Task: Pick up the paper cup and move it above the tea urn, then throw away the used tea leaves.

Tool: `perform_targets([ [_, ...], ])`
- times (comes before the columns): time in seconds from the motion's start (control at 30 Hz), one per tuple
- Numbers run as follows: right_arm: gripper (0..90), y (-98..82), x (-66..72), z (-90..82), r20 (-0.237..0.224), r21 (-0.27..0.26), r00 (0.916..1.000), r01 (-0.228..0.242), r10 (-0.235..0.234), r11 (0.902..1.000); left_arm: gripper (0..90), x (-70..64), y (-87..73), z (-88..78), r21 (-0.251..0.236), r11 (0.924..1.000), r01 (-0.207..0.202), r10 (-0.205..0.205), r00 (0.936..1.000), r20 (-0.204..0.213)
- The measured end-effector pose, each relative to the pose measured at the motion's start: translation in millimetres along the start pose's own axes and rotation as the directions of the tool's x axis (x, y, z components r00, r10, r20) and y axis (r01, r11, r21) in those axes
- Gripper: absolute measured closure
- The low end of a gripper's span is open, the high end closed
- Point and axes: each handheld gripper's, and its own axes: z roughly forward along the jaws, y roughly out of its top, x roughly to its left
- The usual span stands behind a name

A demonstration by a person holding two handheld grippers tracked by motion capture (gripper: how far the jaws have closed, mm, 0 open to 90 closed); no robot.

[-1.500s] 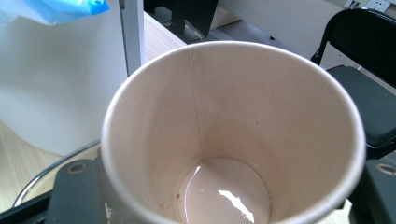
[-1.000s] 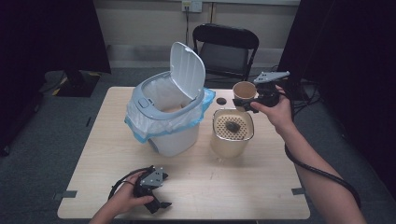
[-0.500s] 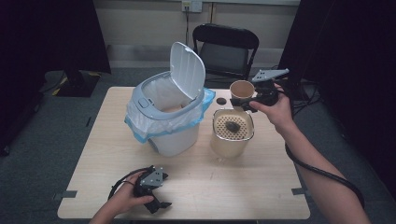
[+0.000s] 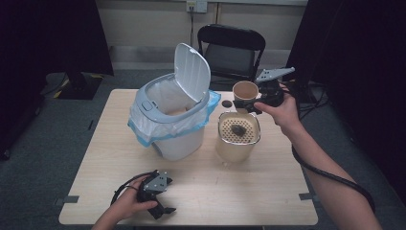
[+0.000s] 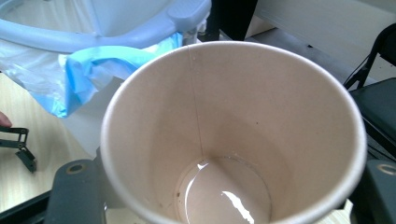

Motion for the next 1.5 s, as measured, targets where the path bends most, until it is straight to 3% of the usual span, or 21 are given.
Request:
perform_targets([
  [0.7,25.6,16.2,21.9,-6.7,-0.084,-0.015,0.9959,0.034,-0.035,0.9993,0.0,0.0,0.0,0.1,-0.002,1.0000,-0.001,0.001,1.0000,0.000],
  [1.2,25.6,25.3,29.4,-13.8,-0.123,-0.003,0.9918,0.034,-0.034,0.9994,0.0,0.5,0.6,-0.2,0.006,1.0000,-0.004,0.004,1.0000,0.004],
  [1.5,25.6,32.2,39.8,-19.6,-0.138,0.002,0.9887,0.059,-0.058,0.9983,0.0,0.6,1.0,0.5,0.004,1.0000,-0.002,0.002,1.0000,0.004],
])
